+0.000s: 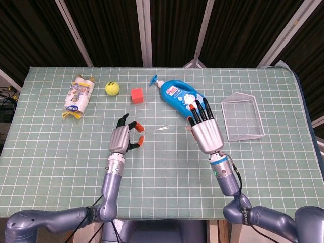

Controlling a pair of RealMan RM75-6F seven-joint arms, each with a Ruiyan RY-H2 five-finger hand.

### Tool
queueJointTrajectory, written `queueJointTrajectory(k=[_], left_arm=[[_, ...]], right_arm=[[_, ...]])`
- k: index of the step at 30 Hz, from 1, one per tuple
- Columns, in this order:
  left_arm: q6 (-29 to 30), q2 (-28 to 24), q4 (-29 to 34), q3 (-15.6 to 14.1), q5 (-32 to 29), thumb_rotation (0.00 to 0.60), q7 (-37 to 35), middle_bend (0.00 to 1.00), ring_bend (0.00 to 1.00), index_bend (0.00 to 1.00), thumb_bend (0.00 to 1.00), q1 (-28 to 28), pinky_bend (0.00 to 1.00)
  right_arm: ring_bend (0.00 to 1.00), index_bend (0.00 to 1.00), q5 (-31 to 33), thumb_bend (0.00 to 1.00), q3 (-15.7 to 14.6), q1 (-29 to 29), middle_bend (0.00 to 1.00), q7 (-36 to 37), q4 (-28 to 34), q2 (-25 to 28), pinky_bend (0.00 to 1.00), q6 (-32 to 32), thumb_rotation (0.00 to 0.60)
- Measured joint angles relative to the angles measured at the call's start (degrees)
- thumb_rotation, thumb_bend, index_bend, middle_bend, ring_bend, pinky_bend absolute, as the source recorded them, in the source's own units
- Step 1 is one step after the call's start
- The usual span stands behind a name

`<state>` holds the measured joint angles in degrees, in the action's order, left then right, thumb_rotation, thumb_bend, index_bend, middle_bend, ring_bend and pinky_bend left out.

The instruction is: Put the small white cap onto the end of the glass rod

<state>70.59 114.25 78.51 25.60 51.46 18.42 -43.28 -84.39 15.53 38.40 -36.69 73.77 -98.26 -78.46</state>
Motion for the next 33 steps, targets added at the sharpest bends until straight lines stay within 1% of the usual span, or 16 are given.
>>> queueJointTrajectory(k=[10,16,33], left_arm=[[-0.74,1.09,-0.87,1.16,-1.24,0.6,0.47,0.44,0.04,0.51,0.63,-1.15,0.0],[-0.53,1.84,-0.77,1.19,-1.5,0.6,0.87,0.44,0.04,0.51,0.63,-1.52,0.0],[0.82,4.44,-1.08,1.53,-2.29,0.6,1.63,0.44,0.04,0.51,0.63,-2.08,0.0]], right_arm=[[0.12,0.6,0.26,0.38,0.66,1.92,0.23,-1.12,-2.79,-2.51,0.08,0.65,0.6],[0.12,0.6,0.24,0.38,0.69,2.54,0.23,-1.66,-3.78,-3.47,0.08,0.59,0.6],[0.12,0.6,0.65,0.38,0.17,2.73,0.23,-1.6,-4.21,-3.89,0.08,0.53,0.6]])
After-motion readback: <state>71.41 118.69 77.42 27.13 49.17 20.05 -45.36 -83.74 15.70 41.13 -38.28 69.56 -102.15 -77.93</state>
